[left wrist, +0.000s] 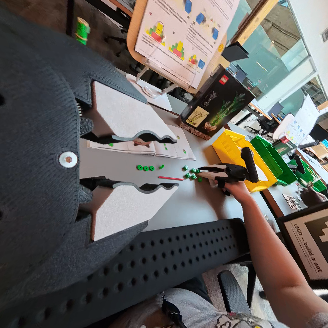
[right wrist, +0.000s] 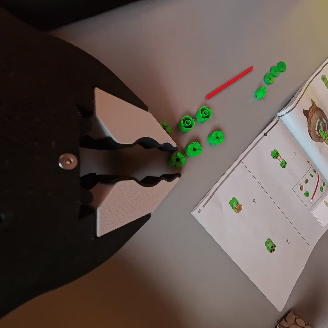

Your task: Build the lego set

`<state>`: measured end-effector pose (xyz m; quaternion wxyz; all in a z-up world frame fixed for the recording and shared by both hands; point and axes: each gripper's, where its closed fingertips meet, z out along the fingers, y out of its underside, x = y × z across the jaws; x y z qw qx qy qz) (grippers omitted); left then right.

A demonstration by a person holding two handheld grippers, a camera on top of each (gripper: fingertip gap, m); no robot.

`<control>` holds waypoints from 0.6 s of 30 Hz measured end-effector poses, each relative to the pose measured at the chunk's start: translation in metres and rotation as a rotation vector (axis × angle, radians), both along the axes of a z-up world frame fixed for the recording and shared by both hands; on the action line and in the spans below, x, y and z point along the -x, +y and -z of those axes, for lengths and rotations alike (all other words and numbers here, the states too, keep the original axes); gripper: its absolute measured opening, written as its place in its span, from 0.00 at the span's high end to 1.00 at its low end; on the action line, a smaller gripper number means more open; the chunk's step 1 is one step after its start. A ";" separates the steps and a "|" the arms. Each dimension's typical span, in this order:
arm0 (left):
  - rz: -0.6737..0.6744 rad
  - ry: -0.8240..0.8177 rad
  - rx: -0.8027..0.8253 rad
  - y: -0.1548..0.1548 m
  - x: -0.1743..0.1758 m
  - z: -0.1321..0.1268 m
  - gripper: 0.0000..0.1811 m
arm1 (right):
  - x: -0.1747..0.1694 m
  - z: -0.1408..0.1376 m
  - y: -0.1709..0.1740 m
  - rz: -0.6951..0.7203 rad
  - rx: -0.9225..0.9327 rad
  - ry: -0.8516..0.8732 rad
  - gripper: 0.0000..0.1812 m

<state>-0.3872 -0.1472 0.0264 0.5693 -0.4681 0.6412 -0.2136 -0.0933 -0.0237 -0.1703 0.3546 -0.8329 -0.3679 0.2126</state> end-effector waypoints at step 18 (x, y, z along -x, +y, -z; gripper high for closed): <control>-0.771 0.462 0.313 0.106 0.269 0.112 0.72 | 0.003 -0.072 -0.025 0.063 -0.197 0.218 0.82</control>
